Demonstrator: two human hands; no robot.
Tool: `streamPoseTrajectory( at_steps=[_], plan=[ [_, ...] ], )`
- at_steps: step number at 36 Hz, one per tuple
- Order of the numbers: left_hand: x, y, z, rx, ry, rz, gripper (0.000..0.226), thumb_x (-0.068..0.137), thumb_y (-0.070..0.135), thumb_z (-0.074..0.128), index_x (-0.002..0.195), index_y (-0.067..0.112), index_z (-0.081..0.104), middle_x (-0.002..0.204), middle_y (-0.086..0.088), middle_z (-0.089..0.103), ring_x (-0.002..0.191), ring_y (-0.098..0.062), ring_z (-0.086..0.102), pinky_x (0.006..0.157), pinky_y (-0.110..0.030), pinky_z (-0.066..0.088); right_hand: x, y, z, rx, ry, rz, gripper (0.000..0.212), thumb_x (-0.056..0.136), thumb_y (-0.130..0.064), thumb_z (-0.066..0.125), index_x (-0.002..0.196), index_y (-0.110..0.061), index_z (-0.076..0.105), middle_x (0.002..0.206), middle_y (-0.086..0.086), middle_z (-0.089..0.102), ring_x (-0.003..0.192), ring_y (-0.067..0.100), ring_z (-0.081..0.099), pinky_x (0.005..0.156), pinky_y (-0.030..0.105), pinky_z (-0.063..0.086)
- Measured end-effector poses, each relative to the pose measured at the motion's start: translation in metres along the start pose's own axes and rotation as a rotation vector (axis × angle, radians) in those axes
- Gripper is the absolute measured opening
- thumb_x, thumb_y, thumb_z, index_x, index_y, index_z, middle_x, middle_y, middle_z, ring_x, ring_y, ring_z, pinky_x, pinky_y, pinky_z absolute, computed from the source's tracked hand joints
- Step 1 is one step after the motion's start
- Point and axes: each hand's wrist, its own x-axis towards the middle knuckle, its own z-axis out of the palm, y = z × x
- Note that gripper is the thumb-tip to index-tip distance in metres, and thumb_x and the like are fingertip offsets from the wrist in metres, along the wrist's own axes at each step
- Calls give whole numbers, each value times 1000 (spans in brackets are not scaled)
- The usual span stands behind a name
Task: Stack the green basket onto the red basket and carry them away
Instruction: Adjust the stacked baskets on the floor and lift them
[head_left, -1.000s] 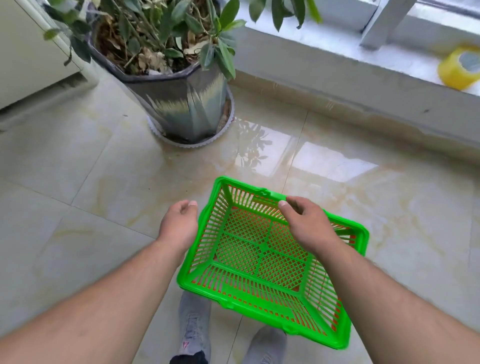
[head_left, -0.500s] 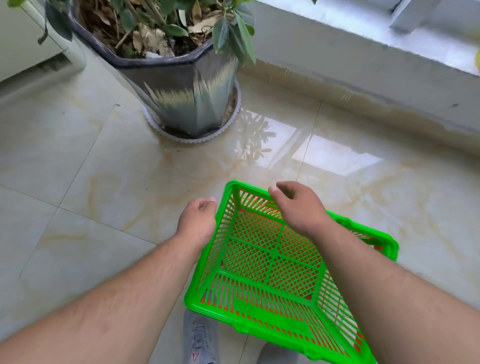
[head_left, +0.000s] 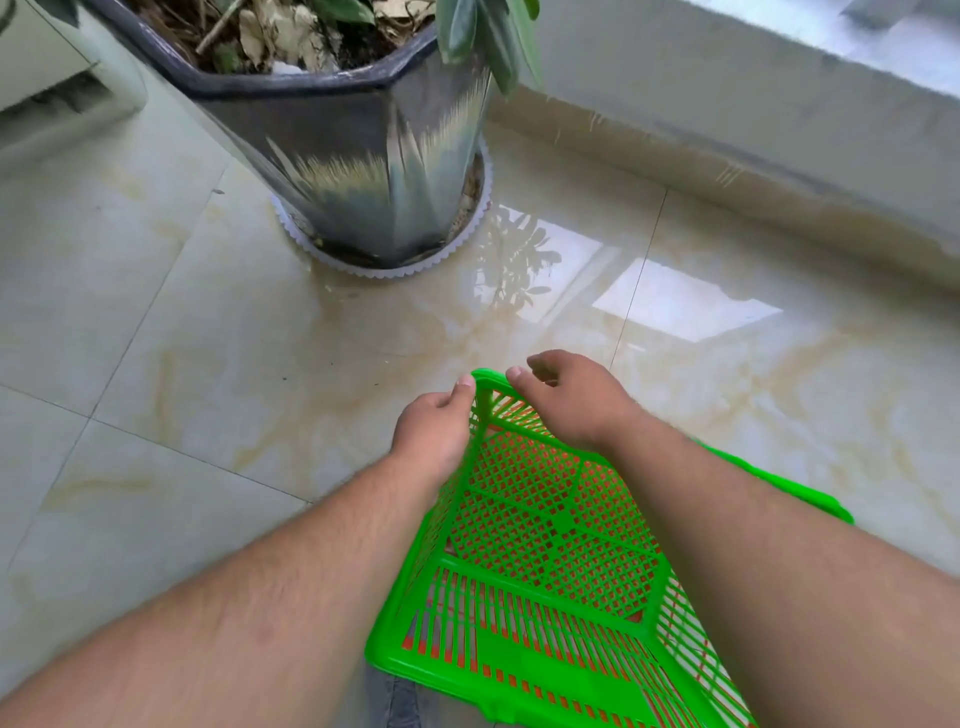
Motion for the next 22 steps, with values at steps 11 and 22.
streamPoseTrajectory(
  at_steps=[11,22],
  plan=[
    [11,-3,3,10,-9,-17,61,96,65,51,90,11,78,93,-10,82,90,-30,78,92,-47,60,24,-4,10,-62,-65,18,69,92,-66,47,134,-15,63,132,4,69,120,22,63,102,37,49],
    [17,-8,7,41,-24,70,53,104,59,45,70,22,62,74,8,66,71,-11,62,66,-20,44,30,-4,9,-192,-181,21,77,94,-73,35,118,-8,70,110,13,73,102,29,66,94,40,52]
  ],
)
